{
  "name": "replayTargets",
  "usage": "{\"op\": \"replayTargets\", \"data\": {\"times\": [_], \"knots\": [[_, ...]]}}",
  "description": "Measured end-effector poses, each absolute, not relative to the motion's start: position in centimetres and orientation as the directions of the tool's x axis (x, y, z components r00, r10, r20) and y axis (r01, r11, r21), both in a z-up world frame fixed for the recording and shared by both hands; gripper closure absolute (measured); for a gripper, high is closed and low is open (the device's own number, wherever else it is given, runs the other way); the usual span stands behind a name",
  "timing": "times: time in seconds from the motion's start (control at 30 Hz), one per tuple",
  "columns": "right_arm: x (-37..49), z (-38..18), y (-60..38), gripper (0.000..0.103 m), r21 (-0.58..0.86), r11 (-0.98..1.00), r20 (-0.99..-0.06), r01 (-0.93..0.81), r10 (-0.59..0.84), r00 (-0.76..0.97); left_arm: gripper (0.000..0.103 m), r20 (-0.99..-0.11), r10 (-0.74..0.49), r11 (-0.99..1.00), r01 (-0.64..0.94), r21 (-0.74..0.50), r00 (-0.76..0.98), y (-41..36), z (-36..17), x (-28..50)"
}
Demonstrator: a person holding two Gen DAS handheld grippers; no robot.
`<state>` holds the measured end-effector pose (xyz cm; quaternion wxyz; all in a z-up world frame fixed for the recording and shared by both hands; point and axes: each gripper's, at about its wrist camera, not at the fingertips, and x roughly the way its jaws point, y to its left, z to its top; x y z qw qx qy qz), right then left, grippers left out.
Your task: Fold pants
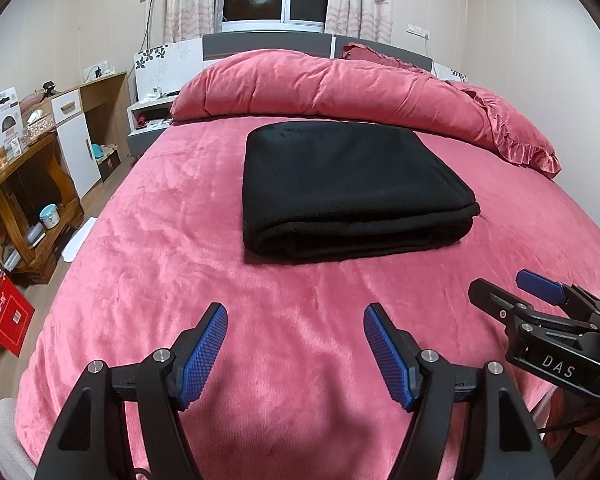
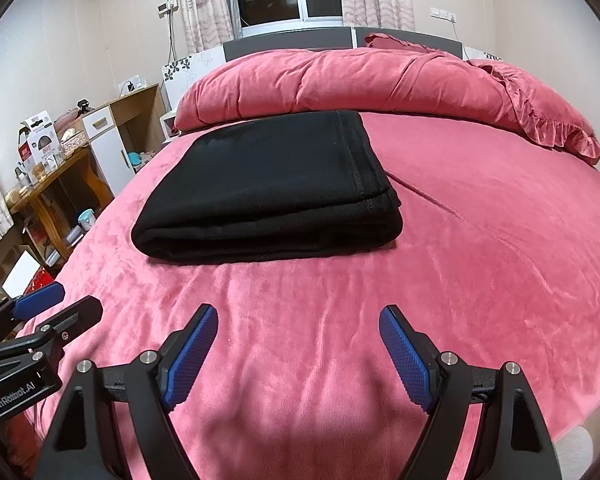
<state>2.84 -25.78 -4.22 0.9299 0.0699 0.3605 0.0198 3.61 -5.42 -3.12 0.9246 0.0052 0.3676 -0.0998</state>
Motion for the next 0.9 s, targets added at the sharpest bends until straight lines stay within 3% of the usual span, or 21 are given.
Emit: {"op": "replayTargets", "data": {"times": [0.9], "knots": [[3.2,-5.2,-25.8,0.02,0.152,0.988,-0.697,0.029,0.086,0.712,0.031,-0.723,-0.165,0.984,0.161,-0.075,0.671,-5.0,-4.6,4.5]]}}
